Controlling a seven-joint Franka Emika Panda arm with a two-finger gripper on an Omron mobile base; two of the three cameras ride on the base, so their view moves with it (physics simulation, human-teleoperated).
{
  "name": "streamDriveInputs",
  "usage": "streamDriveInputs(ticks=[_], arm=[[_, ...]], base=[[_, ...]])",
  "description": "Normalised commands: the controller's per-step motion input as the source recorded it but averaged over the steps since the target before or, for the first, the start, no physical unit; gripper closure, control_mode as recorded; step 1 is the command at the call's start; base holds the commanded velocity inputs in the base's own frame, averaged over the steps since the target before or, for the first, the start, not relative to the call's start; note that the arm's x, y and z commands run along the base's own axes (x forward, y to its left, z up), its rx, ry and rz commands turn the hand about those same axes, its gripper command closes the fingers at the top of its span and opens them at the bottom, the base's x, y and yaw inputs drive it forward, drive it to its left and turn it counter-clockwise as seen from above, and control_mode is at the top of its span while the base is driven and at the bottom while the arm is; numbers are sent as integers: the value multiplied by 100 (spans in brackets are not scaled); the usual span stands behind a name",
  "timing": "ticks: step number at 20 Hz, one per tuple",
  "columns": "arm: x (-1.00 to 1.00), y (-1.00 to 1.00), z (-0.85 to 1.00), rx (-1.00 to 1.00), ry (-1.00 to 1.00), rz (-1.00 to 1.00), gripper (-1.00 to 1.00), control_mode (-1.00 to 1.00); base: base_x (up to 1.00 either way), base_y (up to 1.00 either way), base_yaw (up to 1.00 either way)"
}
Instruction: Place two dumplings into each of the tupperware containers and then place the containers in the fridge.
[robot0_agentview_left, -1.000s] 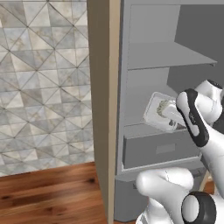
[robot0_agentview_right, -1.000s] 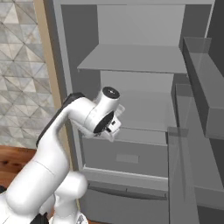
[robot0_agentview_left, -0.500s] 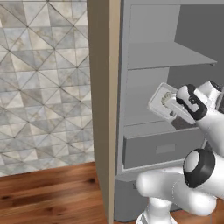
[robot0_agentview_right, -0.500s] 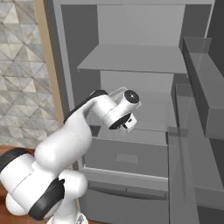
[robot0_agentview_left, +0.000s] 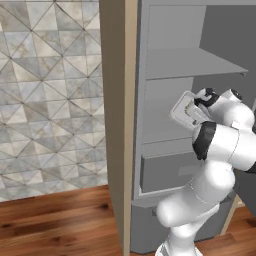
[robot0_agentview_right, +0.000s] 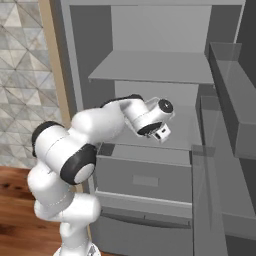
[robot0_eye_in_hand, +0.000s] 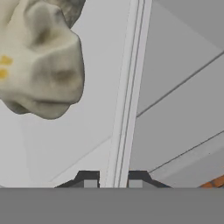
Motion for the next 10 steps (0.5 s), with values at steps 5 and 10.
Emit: streamDriveInputs(ticks=[5, 10], arm=[[100, -50, -34, 0, 3, 0, 100, -100], [100, -40, -44, 0, 0, 0, 100, -100]], base=[[0, 0, 0], [0, 0, 0]])
